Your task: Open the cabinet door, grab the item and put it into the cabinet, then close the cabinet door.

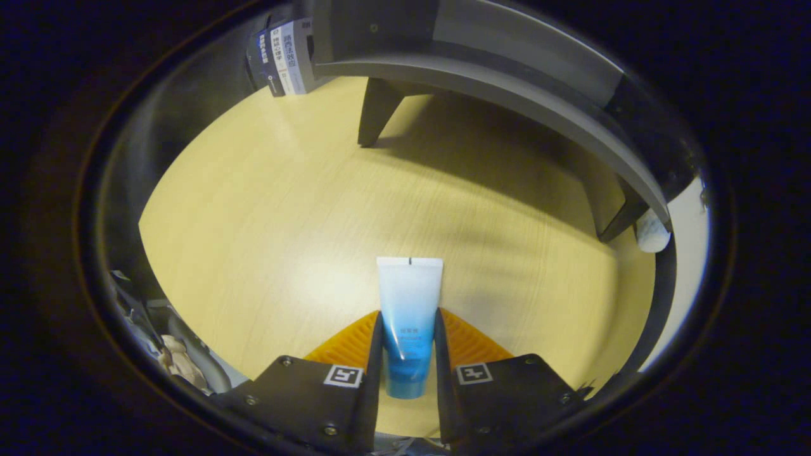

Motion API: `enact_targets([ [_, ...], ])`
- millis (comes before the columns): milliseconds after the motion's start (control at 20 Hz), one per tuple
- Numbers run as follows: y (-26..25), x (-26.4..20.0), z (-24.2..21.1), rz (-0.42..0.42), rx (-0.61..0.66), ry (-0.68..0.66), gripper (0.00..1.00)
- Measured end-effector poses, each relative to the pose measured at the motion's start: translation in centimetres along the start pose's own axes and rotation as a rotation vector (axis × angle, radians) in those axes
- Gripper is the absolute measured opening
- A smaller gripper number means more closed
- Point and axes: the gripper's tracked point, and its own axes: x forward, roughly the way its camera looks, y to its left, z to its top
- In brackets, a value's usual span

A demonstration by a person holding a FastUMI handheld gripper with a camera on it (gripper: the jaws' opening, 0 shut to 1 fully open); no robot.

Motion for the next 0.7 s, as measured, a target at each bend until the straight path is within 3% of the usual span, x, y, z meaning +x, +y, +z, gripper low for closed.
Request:
enact_targets([
  [200, -0.2, -4.2, 2.7, 0.000, 0.032, -0.164, 0.39],
  [350, -0.8, -9.8, 5.8, 0.004, 0.047, -0.328, 0.39],
  [700, -5.0, -27.5, 15.8, -0.009, 0.122, -0.754, 0.38],
])
